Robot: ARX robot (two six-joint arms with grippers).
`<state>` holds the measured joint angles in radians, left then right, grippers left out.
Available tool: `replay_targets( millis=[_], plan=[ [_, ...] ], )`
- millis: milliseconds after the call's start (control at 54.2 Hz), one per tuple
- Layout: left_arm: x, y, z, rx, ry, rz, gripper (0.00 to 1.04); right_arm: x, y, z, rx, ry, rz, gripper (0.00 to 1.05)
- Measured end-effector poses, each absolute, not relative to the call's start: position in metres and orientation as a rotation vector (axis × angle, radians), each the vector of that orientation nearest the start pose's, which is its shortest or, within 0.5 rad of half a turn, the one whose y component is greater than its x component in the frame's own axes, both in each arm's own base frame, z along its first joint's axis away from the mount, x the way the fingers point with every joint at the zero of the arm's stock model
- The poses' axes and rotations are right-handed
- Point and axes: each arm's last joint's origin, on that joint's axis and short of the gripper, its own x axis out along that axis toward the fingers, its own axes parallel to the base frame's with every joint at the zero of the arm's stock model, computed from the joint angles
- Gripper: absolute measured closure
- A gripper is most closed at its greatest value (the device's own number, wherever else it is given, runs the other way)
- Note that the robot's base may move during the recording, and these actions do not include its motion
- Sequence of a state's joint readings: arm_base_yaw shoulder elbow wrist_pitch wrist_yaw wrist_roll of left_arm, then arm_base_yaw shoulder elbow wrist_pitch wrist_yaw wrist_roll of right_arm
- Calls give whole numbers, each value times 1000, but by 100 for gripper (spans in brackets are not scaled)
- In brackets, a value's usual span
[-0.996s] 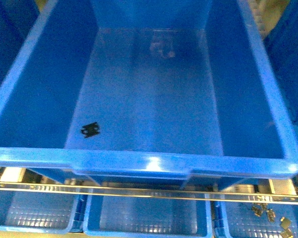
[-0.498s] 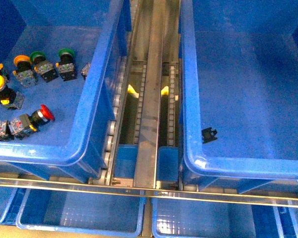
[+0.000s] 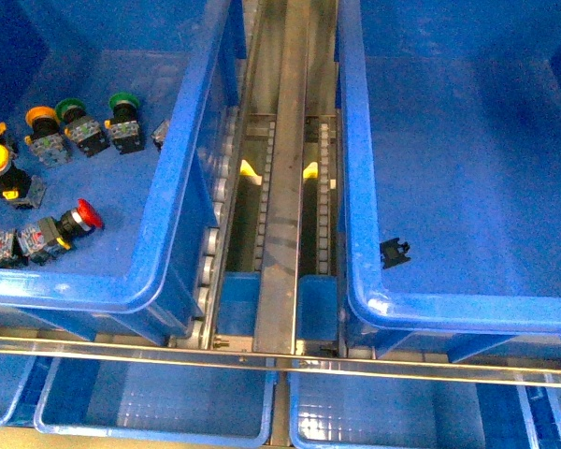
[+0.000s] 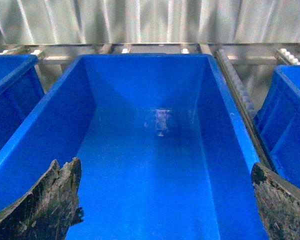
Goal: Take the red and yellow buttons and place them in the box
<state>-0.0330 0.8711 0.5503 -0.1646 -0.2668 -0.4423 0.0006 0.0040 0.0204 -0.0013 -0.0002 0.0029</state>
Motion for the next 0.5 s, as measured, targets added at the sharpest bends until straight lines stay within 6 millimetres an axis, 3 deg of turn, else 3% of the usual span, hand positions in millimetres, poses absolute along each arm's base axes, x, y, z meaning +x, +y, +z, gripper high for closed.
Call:
replay_targets(
  millis=[148,332,498],
  plan=[
    [228,6,234,-370,466,324,8,97,0,170,2,-15,0,6],
    [278,13,187,-373,629,319,8,97,0,170,2,-15,1,6],
    [313,18,163,-373,689,318,8,97,0,170,2,-15,0,6]
  ],
)
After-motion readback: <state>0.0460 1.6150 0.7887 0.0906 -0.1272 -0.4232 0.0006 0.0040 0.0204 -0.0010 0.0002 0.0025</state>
